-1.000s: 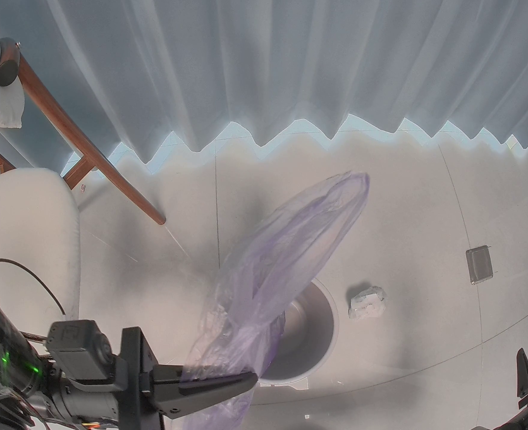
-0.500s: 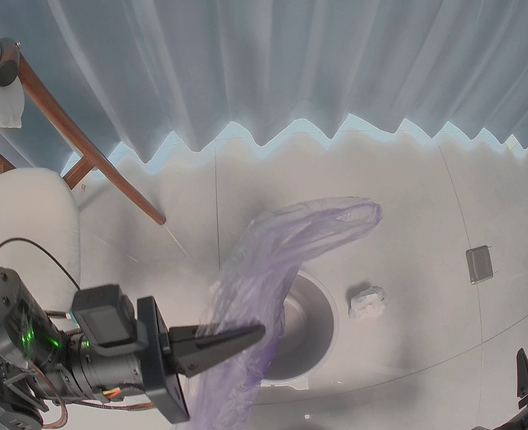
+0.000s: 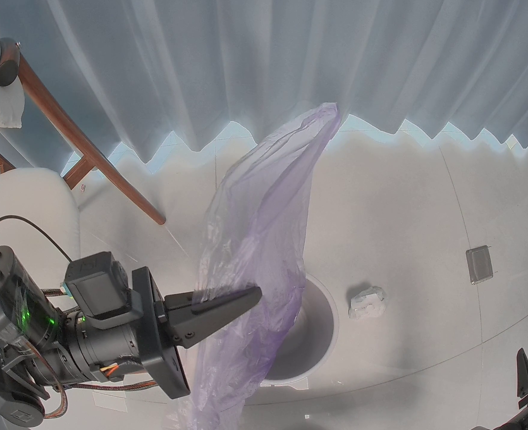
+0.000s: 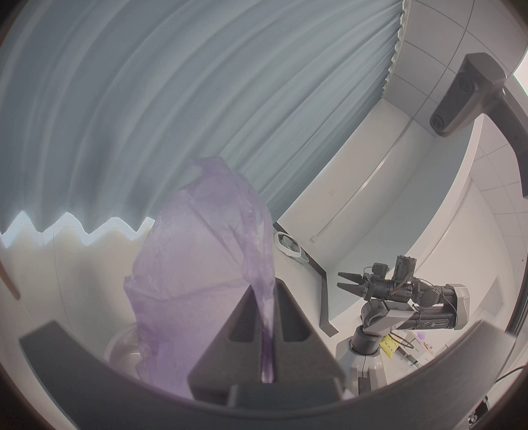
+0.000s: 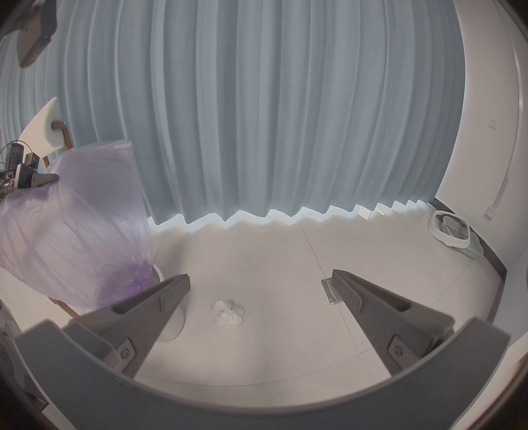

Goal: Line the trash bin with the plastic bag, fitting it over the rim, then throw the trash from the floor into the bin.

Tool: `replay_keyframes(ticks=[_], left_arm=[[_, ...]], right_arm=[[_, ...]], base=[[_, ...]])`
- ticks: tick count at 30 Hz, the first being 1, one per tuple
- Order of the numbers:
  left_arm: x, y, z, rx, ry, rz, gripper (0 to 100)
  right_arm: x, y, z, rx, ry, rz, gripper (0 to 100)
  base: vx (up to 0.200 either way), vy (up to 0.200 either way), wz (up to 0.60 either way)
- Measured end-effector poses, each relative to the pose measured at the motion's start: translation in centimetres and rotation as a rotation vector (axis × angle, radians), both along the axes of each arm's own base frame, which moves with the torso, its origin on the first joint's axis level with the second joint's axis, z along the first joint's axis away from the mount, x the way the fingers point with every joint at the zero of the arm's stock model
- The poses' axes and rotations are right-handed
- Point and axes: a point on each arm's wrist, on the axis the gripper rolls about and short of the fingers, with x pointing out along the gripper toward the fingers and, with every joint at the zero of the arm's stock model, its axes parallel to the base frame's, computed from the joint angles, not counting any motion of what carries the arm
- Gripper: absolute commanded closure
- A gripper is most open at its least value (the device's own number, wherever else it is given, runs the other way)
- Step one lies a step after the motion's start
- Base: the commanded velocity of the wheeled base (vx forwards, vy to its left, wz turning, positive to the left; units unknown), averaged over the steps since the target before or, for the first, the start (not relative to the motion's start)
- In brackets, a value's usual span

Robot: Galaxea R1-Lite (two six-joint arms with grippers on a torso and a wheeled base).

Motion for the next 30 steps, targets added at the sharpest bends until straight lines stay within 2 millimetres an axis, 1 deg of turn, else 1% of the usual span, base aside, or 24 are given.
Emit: replay_keyframes(ticks=[10, 20, 27, 30], left_arm=[[0.1, -0.3, -2.3, 0.072, 0.068, -0.012, 100], [0.7, -0.9, -3.8, 0.068, 0.062, -0.008, 100], [0.4, -0.9, -5.5, 0.114, 0.108, -0.016, 100], [0.4, -1.2, -6.1, 0.134, 0.124, -0.026, 100]], right_arm=[[0.0, 0.0, 0.0, 0.0, 0.0, 0.001, 0], [0.0, 0.0, 0.0, 0.0, 0.0, 0.001, 0], [0.0, 0.0, 0.0, 0.0, 0.0, 0.0, 0], [0.0, 0.0, 0.0, 0.0, 0.0, 0.0, 0]], base=[[0.0, 0.0, 0.0], [0.0, 0.0, 0.0], [0.0, 0.0, 0.0], [0.0, 0.0, 0.0]])
